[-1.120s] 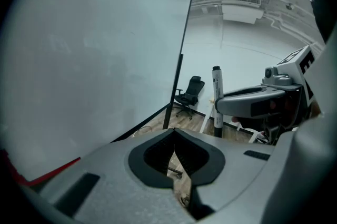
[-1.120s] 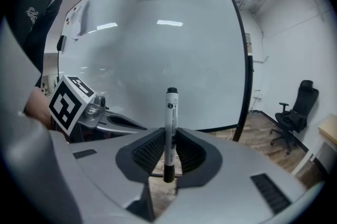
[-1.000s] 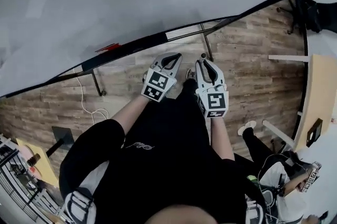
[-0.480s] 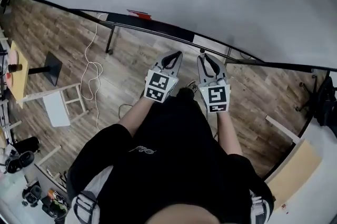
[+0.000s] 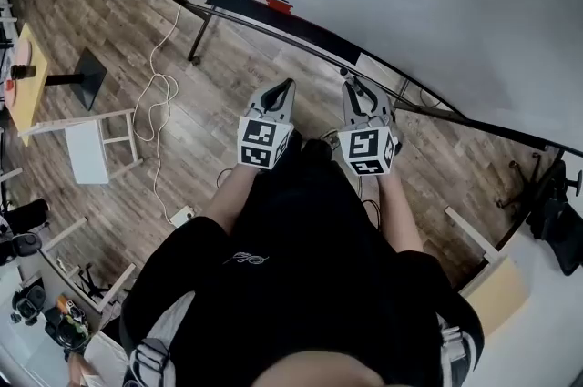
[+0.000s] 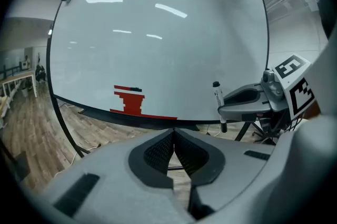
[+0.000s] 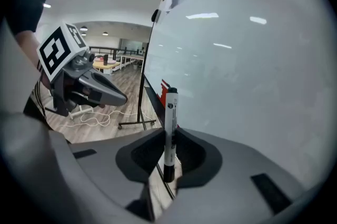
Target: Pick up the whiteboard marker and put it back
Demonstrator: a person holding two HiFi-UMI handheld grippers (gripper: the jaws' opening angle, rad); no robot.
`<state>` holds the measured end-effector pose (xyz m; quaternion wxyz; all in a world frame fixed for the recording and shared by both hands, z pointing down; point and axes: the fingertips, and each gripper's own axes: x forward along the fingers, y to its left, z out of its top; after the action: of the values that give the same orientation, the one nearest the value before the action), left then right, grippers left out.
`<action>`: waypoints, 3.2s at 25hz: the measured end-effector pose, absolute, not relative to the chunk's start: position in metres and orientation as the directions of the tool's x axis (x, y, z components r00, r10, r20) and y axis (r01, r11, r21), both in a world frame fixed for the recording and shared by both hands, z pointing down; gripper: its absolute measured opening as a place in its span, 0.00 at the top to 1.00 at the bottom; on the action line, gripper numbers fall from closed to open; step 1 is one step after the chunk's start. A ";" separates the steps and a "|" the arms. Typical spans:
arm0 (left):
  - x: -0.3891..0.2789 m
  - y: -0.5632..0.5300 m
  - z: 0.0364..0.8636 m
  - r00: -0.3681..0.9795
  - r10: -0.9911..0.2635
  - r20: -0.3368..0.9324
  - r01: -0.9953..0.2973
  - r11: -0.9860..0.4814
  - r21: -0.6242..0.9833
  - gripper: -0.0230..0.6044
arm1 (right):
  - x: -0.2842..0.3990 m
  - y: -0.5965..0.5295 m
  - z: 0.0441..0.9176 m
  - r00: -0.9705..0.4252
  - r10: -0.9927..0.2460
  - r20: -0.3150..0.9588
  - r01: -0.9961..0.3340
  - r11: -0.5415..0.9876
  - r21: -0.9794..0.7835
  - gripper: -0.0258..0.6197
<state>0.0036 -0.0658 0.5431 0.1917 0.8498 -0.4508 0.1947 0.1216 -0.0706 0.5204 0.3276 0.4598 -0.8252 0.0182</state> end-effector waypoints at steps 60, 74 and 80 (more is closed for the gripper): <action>-0.065 -0.135 0.588 0.429 -0.716 0.551 -0.903 -0.363 0.230 0.95 | 0.067 -0.165 0.651 -0.128 -0.439 0.889 -0.296 0.873 0.388 0.88; -0.062 -0.131 0.587 0.426 -0.724 0.543 -0.904 -0.361 0.228 0.95 | 0.065 -0.158 0.629 -0.225 -0.450 0.864 -0.449 0.835 0.318 0.68; -0.064 -0.137 0.582 0.408 -0.737 0.539 -0.913 -0.349 0.213 0.95 | 0.025 -0.160 0.600 -0.463 -0.427 0.777 -0.618 0.784 0.062 0.67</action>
<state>-0.0636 -0.1366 0.5818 0.2472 0.8017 -0.5143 0.1779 0.0245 -0.1601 0.6001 0.4164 0.3084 -0.8476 0.1147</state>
